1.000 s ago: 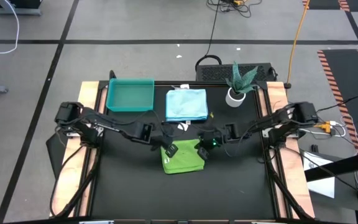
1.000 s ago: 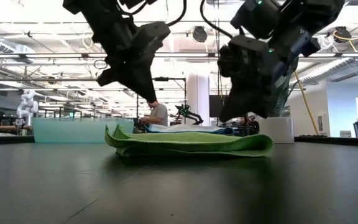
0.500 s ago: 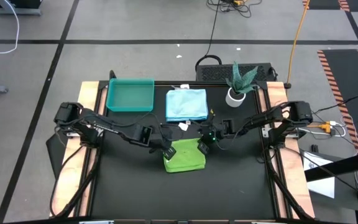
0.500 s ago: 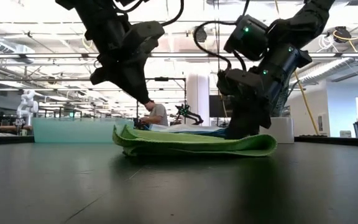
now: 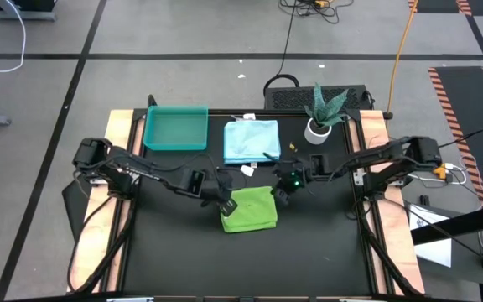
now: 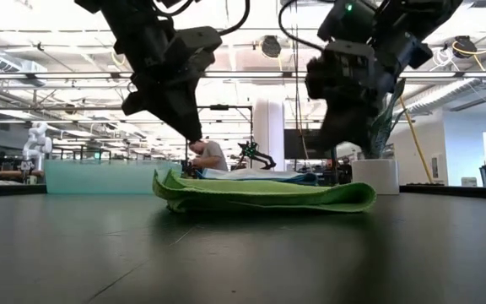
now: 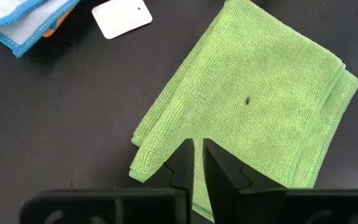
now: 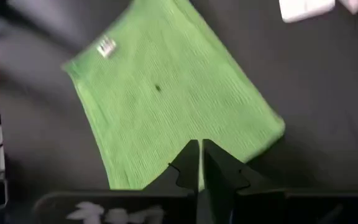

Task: Fold microfiber towels
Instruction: Stack the folded green microfiber towel on top of the folded light blue microfiber towel

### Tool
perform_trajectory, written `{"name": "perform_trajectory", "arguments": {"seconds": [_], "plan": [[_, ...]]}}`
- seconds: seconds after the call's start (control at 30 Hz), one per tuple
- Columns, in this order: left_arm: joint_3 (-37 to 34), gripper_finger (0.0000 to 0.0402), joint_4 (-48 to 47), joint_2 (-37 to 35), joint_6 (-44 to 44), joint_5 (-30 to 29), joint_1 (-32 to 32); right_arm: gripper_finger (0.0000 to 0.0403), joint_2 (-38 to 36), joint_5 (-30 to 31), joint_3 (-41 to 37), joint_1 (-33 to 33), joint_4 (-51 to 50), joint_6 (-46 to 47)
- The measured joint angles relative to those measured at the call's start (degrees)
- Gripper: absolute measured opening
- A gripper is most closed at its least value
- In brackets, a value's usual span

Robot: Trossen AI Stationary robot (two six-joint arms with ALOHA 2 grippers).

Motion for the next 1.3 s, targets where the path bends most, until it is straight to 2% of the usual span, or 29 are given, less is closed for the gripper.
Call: {"name": "perform_trajectory", "arguments": {"seconds": [0.07,0.2,0.4,0.57,0.87,1.13,1.3], "plan": [[0.0,0.0041,0.0,0.0,0.0,0.9,0.3,0.0029,0.1,-2.0,0.0,-1.0,-2.6,0.4],[0.0,0.0052,0.1,0.0,-0.1,1.3,0.5,0.0077,1.2,-2.2,0.0,-2.9,-5.5,1.0],[0.0,0.0057,0.1,0.0,-0.3,1.3,0.5,0.0151,1.5,-3.7,-0.1,-4.6,-4.8,2.7],[0.0,0.0058,0.2,0.0,-0.4,1.3,0.5,0.0188,1.5,-6.8,-4.0,-3.9,0.2,9.1],[0.0,0.0058,0.2,0.0,-0.3,0.9,0.8,0.0203,1.6,-6.5,-16.0,0.9,25.5,23.4],[0.1,0.0058,0.4,1.2,-0.2,0.9,1.7,0.0202,2.7,-2.0,-16.6,2.9,26.6,23.6],[0.1,0.0058,0.2,1.2,-0.2,1.3,2.1,0.0202,6.9,-2.4,-16.6,2.9,31.9,24.0]]}}
